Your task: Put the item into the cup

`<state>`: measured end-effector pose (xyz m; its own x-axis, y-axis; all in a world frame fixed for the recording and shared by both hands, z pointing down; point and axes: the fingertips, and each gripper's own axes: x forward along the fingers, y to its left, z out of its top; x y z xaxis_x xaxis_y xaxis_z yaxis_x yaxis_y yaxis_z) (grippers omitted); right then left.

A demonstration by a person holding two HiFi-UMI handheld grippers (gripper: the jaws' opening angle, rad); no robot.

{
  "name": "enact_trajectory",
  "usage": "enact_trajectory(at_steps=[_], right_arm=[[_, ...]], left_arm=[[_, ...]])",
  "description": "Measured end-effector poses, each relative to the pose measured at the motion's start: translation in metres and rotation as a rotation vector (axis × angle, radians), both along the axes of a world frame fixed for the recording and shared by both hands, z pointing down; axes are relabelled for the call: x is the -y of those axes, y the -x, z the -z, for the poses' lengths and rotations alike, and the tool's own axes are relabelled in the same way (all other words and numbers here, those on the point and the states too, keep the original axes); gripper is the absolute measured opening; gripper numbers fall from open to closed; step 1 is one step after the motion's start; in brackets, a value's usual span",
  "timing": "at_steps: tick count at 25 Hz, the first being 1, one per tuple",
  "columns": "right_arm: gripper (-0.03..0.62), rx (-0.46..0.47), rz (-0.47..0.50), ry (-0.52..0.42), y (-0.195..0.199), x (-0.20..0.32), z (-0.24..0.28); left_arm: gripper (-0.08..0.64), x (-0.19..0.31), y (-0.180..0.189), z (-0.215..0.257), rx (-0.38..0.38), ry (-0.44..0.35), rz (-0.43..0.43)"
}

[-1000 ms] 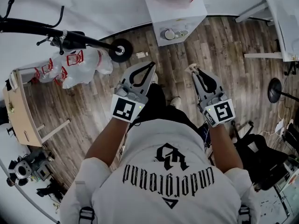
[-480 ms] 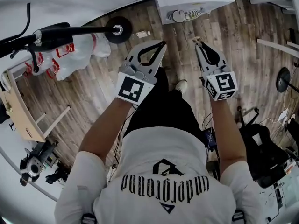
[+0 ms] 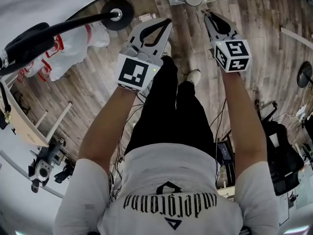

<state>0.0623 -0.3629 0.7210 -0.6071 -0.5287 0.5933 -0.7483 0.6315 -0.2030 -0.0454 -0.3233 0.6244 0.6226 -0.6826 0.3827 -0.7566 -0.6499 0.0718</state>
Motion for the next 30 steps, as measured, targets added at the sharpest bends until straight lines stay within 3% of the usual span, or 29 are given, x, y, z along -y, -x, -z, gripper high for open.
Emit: enact_trajectory(at_steps=[10, 18, 30], right_arm=[[0.063, -0.056, 0.028, 0.059, 0.014, 0.032, -0.081], [0.075, -0.094, 0.034, 0.095, 0.021, 0.04, -0.122], [0.118, -0.132, 0.025, 0.119, 0.025, 0.048, -0.14]], left_arm=[[0.009, 0.019, -0.002, -0.075, 0.005, 0.05, -0.004], [0.009, 0.032, -0.002, -0.093, -0.007, 0.051, 0.007], [0.009, 0.024, 0.003, -0.105, -0.01, 0.072, 0.004]])
